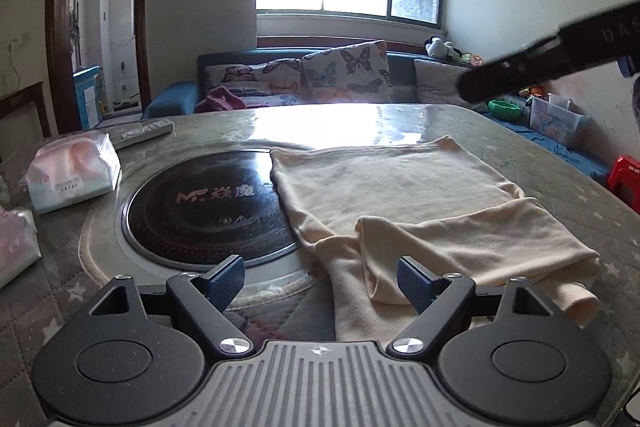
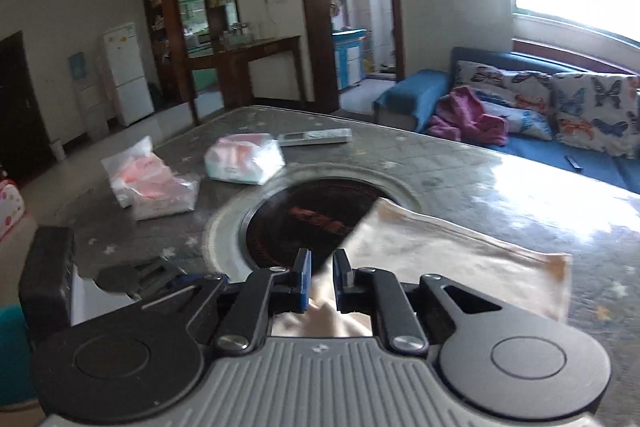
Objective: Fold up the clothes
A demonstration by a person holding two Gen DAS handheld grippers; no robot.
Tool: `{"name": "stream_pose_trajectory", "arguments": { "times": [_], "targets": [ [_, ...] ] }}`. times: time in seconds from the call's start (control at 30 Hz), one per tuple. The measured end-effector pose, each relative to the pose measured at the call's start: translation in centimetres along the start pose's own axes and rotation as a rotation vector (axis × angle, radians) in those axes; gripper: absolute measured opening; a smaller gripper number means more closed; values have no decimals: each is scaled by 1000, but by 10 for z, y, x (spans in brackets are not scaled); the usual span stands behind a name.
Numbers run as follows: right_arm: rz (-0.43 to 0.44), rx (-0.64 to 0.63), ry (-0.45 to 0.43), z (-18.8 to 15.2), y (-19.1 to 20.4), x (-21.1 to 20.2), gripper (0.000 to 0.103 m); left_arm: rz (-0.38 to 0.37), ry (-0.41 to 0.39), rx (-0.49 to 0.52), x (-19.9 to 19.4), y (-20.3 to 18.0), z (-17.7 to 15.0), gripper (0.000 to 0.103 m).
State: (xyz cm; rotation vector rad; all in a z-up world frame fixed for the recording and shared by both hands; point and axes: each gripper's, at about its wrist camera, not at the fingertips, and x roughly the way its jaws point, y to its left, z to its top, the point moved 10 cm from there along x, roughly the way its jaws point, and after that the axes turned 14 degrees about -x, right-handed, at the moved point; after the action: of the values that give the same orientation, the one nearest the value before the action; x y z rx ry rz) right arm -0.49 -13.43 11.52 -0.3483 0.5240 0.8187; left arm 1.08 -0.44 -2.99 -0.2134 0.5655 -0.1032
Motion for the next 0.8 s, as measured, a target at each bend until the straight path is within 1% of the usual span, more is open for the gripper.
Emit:
{"name": "stream_pose_trajectory", "arguments": {
  "times": [0.13,0.17,0.23,0.3,0.33,0.4,0.47,0.5,0.57,0.63,0.67,0.7,0.73,0.8],
  "targets": [
    [-77,31,67,-36,-30,-18,11,-17,16,30,7,-12,-1,74],
    [-97,38,90,-47,-37,-22,11,-21,20,37,9,-15,-1,71],
    [-134,53,135,-71,-50,-30,11,-30,29,52,12,-21,-2,55],
    [-147,72,172,-94,-56,-37,11,-39,37,67,16,-27,-2,52],
    [-146,82,182,-104,-58,-41,11,-43,41,75,18,-30,-2,51],
    [-146,96,184,-117,-58,-43,11,-51,49,90,21,-36,-3,51],
    [-146,110,185,-129,-58,-45,11,-41,63,101,25,-37,-6,50],
    [-146,117,186,-135,-58,-45,11,-36,71,107,27,-38,-8,44],
    [-146,131,188,-147,-58,-47,12,-24,82,110,27,-39,-10,36],
    [-146,145,189,-159,-58,-49,12,-16,85,110,25,-39,-10,20],
    [-148,149,188,-164,-58,-50,12,-13,85,114,25,-40,-11,16],
    [-158,142,182,-165,-58,-51,13,-10,85,117,24,-40,-11,9],
    [-160,140,181,-165,-58,-51,14,-6,88,117,23,-39,-11,7],
    [-158,142,184,-169,-56,-48,14,3,92,113,20,-39,-11,5]
  ]
}}
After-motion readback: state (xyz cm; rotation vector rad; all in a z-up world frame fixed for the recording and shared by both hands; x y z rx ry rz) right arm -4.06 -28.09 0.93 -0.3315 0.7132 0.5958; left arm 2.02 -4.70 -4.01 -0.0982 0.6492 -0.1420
